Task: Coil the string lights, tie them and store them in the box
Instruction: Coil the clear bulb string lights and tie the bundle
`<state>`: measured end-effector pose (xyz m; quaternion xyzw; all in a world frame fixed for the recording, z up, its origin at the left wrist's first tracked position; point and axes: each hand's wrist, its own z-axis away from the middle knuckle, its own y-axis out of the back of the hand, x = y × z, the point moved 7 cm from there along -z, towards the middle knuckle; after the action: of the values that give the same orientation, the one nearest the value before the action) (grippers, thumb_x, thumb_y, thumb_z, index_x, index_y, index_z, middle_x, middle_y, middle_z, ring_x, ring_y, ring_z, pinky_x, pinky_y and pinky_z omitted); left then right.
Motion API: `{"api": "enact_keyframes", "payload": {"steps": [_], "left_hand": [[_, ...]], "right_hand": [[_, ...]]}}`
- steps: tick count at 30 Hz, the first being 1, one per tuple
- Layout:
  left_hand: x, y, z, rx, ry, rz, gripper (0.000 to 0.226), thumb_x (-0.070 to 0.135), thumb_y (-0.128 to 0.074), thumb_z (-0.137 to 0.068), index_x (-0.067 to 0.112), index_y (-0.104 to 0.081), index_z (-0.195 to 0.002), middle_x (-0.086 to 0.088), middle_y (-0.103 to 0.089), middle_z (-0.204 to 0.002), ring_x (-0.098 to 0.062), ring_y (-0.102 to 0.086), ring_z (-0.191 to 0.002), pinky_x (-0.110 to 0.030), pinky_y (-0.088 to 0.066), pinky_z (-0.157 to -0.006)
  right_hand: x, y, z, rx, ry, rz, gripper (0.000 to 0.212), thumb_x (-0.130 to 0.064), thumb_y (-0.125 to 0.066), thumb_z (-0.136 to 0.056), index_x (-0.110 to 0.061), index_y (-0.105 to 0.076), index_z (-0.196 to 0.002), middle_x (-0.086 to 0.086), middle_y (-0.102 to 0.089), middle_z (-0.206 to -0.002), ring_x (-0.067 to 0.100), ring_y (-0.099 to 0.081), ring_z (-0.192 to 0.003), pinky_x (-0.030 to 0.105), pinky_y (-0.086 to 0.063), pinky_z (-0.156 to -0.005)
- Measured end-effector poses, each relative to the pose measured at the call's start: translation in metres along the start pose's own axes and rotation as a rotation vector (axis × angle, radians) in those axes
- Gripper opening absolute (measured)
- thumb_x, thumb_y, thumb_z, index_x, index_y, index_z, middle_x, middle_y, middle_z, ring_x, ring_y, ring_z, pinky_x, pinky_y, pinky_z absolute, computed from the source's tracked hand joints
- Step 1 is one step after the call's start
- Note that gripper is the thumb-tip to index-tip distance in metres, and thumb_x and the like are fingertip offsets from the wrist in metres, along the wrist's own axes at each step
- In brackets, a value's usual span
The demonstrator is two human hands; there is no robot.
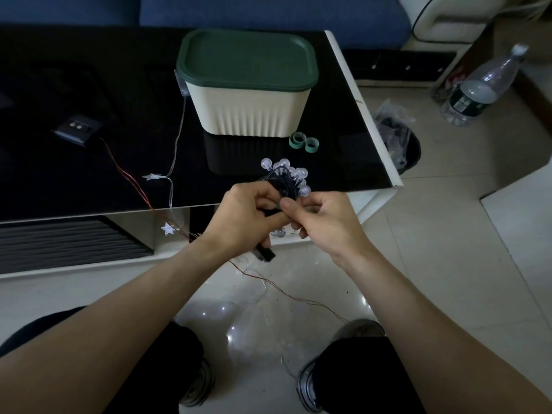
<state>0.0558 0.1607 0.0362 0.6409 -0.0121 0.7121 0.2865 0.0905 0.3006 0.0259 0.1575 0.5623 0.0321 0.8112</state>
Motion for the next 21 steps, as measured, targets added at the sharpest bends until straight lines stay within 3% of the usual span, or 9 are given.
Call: {"api": "enact_keyframes", "payload": {"steps": [4, 7, 13, 16, 18, 21], "left_hand": [[0.001, -0.009, 0.001, -0.086, 0.012, 0.072, 0.011, 0.008, -0.062, -0.095, 0.013, -0.059, -0.104, -0.002, -0.071, -0.092, -0.026, -0.069, -0.051, -0.029, -0.045, -0.039], [0.001, -0.015, 0.002, -0.174, 0.053, 0.156, 0.012, 0.011, -0.044, -0.104, 0.014, -0.053, -0.112, -0.003, -0.067, -0.098, -0.031, -0.072, -0.059, -0.030, -0.044, -0.040], [-0.008, -0.019, -0.002, -0.220, 0.067, 0.109, 0.022, 0.017, -0.043, -0.105, -0.001, -0.057, -0.102, -0.020, -0.068, -0.075, -0.043, -0.068, -0.059, -0.029, -0.043, -0.040], [-0.008, -0.014, -0.003, -0.190, 0.044, 0.087, 0.021, 0.013, -0.048, -0.103, 0.006, -0.058, -0.087, -0.004, -0.059, -0.049, -0.025, -0.058, -0.041, -0.026, -0.041, -0.037], [-0.008, -0.013, -0.004, -0.199, 0.056, 0.047, 0.020, 0.011, -0.048, -0.103, 0.000, -0.058, -0.090, 0.002, -0.055, -0.043, -0.014, -0.054, -0.035, -0.024, -0.040, -0.036], [-0.009, -0.009, -0.007, -0.204, 0.054, -0.028, 0.020, 0.010, -0.049, -0.102, -0.005, -0.058, -0.095, 0.001, -0.054, -0.044, -0.014, -0.054, -0.035, -0.024, -0.041, -0.035]], "right_hand": [[-0.001, 0.003, -0.004, 0.004, 0.008, -0.024, 0.018, -0.025, -0.070, -0.094, -0.016, -0.072, -0.080, -0.011, -0.059, -0.051, 0.004, -0.052, -0.050, 0.028, -0.045, -0.061], [-0.002, 0.005, -0.003, 0.020, 0.023, -0.078, 0.015, -0.023, -0.070, -0.094, -0.013, -0.075, -0.085, -0.008, -0.058, -0.054, 0.010, -0.049, -0.054, 0.033, -0.043, -0.061], [0.003, 0.000, 0.004, 0.041, 0.013, -0.141, 0.009, -0.016, -0.070, -0.094, -0.013, -0.074, -0.087, -0.008, -0.065, -0.058, 0.001, -0.055, -0.051, 0.019, -0.048, -0.054], [0.001, -0.001, 0.004, 0.045, 0.019, -0.166, 0.008, -0.011, -0.068, -0.094, -0.010, -0.075, -0.089, -0.004, -0.069, -0.064, 0.001, -0.057, -0.052, 0.018, -0.048, -0.053], [-0.001, -0.001, 0.004, 0.026, 0.023, -0.134, 0.011, -0.008, -0.067, -0.095, -0.009, -0.075, -0.087, 0.000, -0.070, -0.066, 0.002, -0.058, -0.053, 0.018, -0.047, -0.052], [-0.002, -0.003, 0.004, -0.035, -0.001, -0.105, 0.015, -0.003, -0.064, -0.095, -0.006, -0.075, -0.087, 0.005, -0.074, -0.072, 0.005, -0.063, -0.059, 0.019, -0.049, -0.053]]}}
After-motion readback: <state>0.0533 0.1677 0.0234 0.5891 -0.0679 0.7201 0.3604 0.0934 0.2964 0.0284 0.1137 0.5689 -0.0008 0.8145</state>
